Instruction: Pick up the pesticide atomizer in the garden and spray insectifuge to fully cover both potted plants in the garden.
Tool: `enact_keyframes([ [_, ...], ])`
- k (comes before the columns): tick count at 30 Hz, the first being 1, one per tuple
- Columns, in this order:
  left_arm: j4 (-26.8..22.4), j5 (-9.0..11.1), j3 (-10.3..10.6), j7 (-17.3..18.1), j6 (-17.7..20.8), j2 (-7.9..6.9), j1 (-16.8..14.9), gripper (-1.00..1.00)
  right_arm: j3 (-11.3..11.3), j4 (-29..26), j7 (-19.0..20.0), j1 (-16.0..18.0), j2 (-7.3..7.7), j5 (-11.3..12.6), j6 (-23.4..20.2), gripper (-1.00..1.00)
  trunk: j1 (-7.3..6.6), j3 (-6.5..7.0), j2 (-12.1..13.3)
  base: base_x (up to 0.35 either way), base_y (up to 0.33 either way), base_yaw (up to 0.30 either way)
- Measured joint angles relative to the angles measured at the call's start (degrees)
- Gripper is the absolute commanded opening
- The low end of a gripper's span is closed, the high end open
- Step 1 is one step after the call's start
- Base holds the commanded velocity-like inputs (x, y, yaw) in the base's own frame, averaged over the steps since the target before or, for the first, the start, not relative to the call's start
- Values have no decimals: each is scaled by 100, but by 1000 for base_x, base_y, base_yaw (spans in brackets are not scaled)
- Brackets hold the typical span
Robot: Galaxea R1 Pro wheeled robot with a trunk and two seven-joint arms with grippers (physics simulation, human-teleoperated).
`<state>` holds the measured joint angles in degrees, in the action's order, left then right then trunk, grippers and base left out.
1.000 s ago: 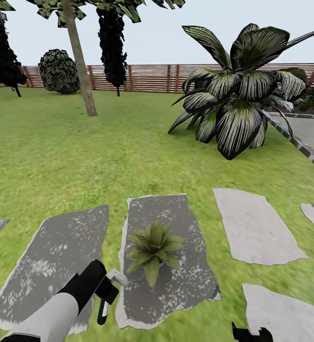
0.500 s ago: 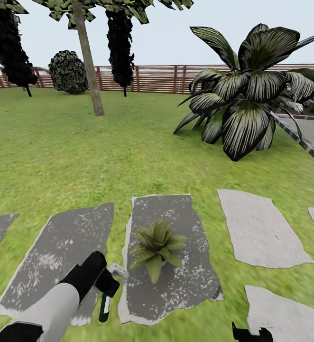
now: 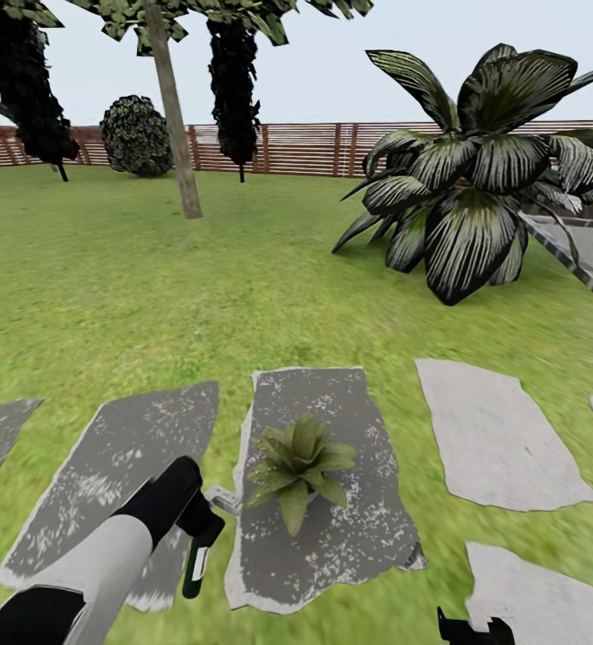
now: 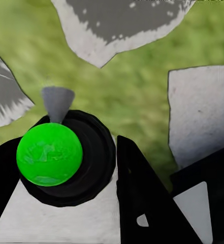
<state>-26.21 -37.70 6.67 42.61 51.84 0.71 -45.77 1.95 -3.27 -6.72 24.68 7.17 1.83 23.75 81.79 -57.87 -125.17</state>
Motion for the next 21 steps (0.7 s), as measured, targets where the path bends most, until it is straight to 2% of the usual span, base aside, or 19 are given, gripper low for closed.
enact_keyframes([
  [3, 1, 2, 3, 1, 0, 6, 1, -100, 2, 1, -1, 0, -2, 0, 1, 100, 0, 0, 0, 87, -234, 208],
  [9, 11, 1, 13, -2, -3, 29, -9, -100, -6, 6, -2, -1, 19, -3, 1, 100, 0, 0, 0, 84, -261, 24],
  [15, 3, -8, 1, -4, 0, 23, -26, -100, -5, 2, -2, -1, 16, 0, 1, 100, 2, 0, 0, -70, -263, 7],
  [21, 15, 12, -6, 1, 17, 16, -75, -100, -2, 0, -1, 0, 3, 0, 0, 100, -2, 0, 0, 177, -203, 254],
])
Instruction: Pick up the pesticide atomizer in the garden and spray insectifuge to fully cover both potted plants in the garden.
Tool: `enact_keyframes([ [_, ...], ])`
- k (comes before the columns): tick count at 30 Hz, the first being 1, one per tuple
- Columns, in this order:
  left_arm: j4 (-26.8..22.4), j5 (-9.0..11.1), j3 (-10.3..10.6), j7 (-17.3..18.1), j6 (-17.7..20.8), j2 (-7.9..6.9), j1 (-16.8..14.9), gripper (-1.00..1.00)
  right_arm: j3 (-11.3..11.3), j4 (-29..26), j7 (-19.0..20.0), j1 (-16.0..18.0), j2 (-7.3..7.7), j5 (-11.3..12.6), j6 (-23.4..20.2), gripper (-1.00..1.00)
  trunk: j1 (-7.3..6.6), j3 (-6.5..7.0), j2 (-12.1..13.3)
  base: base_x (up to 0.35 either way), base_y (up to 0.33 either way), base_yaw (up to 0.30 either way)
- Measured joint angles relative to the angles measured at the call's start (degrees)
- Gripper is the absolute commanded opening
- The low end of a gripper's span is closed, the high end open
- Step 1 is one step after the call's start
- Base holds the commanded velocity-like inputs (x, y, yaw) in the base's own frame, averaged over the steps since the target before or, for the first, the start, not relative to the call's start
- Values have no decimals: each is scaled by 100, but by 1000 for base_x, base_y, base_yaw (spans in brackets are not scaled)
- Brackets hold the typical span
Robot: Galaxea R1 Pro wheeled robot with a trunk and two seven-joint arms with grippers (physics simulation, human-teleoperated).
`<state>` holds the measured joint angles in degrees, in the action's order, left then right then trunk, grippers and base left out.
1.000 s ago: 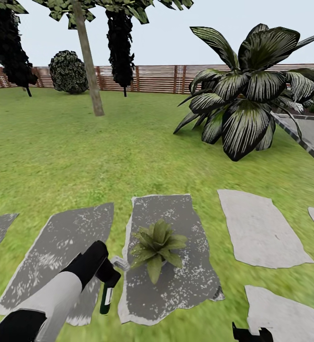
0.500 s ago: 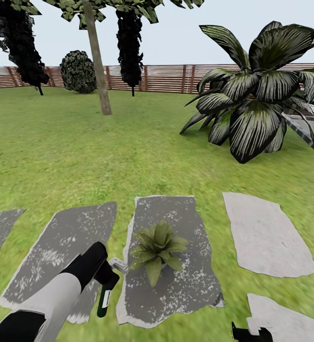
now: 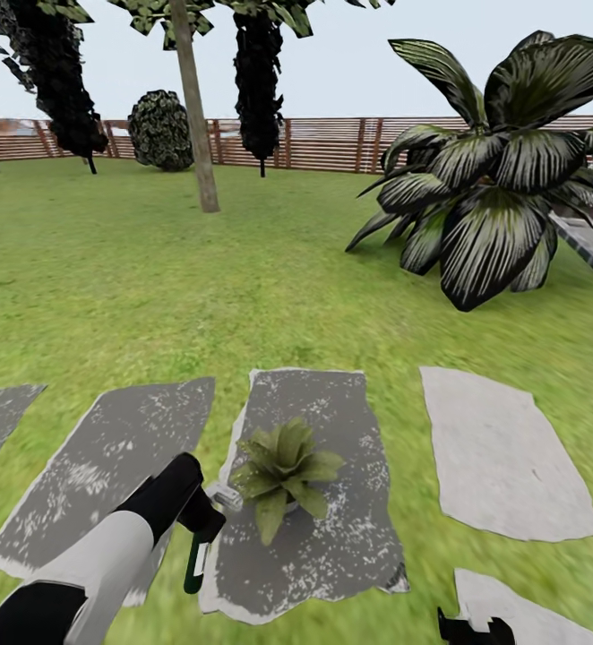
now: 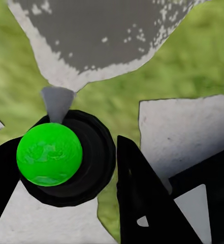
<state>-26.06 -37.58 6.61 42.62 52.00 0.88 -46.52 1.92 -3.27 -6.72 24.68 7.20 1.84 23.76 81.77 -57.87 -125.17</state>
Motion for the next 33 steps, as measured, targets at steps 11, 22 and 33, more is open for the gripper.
enact_keyframes([
  [11, -20, -96, 289, 103, 187, -24, -41, -100, 0, -2, 1, -2, 1, 0, -2, 100, 3, 0, 0, 116, -43, 92],
  [22, -4, -662, 990, 1398, 188, -19, -361, -100, 2, 0, -3, 0, -1, 0, -2, 100, 3, 0, 0, 1, -6, 126],
  [33, -11, -686, 1002, 1401, 174, 22, -344, -100, 4, -2, -5, -1, 1, 0, 1, 100, 3, 0, 0, 0, -248, 79],
])
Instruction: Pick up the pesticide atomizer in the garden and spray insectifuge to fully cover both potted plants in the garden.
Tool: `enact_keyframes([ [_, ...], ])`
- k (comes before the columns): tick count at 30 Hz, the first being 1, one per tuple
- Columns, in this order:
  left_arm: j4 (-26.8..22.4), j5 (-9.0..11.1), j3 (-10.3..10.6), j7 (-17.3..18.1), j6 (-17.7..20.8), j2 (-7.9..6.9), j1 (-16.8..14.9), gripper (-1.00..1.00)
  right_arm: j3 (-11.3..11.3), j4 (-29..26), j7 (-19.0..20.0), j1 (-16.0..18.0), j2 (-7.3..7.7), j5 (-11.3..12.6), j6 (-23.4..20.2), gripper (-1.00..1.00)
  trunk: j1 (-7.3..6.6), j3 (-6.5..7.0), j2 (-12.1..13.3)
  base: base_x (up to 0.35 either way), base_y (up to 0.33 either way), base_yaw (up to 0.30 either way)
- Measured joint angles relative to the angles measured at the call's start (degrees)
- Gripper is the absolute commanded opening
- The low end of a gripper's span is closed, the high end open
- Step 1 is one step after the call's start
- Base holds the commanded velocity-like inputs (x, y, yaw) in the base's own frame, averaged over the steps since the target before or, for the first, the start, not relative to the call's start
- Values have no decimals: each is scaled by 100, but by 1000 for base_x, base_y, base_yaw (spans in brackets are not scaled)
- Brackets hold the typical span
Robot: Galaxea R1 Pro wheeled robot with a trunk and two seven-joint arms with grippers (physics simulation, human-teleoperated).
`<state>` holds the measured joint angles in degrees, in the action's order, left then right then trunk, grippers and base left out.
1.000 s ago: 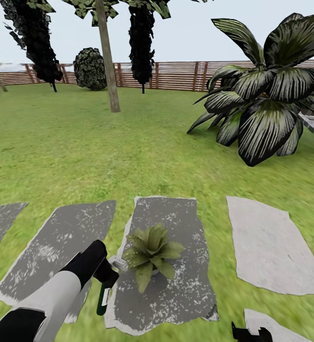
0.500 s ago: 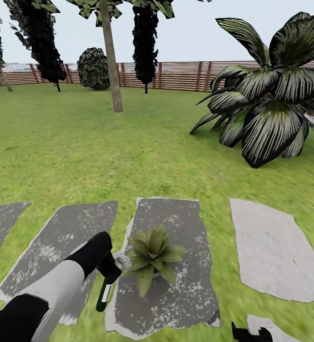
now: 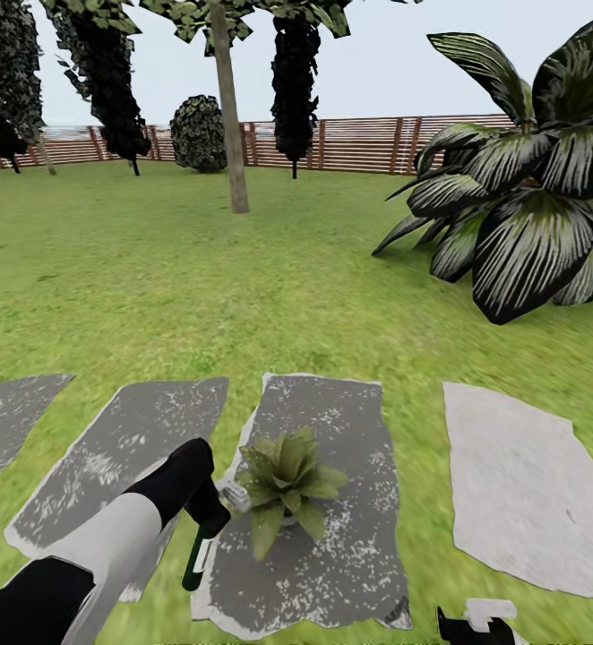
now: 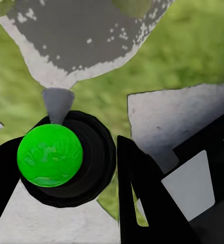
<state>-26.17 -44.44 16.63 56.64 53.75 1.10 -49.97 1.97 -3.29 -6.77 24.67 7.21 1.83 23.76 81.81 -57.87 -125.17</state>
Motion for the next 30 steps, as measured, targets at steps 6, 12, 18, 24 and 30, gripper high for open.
enact_keyframes([
  [6, -4, -13, -1, 1, 12, 3, 0, -100, -1, 2, -2, 2, -1, 0, -1, 100, 1, 0, 0, -196, -227, 235],
  [12, -3, -14, -6, 1, 17, -23, -1, -100, -1, 2, 1, 1, -1, 0, -2, 100, -1, 0, 0, -73, -81, 276],
  [18, -3, -15, -1, 0, 83, -4, -2, -100, 0, 0, 5, 0, -1, 0, -2, 100, -1, 0, 0, 27, -23, 196],
  [24, -2, -22, 8, -7, 79, 11, 6, -100, 0, 0, 4, 0, 0, 0, -1, 100, -2, 0, 0, 146, -206, 13],
  [30, -4, -22, 8, -8, 80, 12, 8, -100, 0, 2, 4, 1, -2, 0, 0, 100, 0, 0, 0, -4, -265, 132],
])
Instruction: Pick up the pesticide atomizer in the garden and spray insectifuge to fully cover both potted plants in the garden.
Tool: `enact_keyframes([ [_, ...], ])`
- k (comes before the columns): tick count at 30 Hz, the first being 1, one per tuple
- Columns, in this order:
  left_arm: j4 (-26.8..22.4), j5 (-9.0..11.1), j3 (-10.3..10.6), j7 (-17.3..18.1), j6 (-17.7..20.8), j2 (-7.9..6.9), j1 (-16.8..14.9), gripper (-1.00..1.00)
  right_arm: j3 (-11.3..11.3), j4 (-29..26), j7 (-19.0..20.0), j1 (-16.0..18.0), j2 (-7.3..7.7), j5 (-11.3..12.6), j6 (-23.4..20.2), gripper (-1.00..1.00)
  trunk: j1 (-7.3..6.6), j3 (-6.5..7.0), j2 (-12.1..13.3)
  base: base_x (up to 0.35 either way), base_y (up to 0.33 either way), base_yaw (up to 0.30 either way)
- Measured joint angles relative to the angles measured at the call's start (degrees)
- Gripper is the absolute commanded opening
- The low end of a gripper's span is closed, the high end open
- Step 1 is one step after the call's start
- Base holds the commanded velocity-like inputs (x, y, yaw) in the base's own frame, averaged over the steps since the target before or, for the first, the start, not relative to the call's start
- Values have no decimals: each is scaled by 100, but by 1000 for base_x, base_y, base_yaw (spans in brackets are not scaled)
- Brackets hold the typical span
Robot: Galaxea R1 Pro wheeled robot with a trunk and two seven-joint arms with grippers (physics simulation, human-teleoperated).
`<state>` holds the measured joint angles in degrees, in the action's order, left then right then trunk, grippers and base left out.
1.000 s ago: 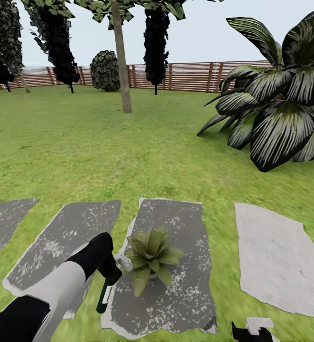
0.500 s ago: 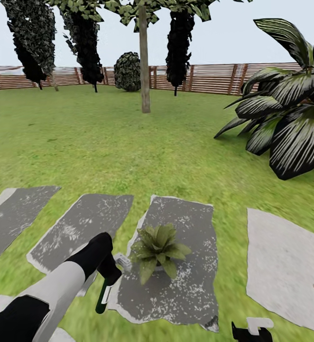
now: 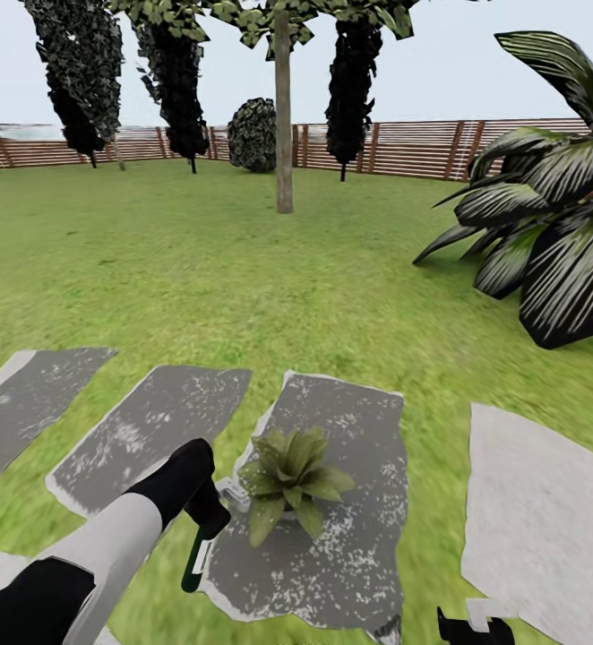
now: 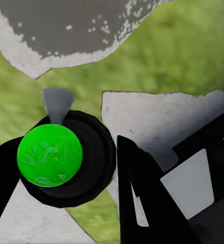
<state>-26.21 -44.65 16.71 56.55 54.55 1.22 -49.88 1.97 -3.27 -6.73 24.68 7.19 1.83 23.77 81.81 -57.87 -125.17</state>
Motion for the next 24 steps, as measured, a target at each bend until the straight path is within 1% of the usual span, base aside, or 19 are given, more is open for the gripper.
enact_keyframes([
  [12, -1, 0, 0, -7, 2, 0, 14, -100, 0, 1, 1, 0, -6, 0, -1, 100, 2, 0, 0, -211, -212, 272],
  [16, 9, -1, -1, -9, 1, 1, 17, -100, -1, 1, 1, -1, -1, 0, -2, 100, 1, 0, 0, -173, -126, 63],
  [24, 11, -3, -19, -34, -6, -10, 19, -100, 0, 7, 11, -2, 9, -14, -3, 100, -1, 0, 0, -14, -9, 3],
])
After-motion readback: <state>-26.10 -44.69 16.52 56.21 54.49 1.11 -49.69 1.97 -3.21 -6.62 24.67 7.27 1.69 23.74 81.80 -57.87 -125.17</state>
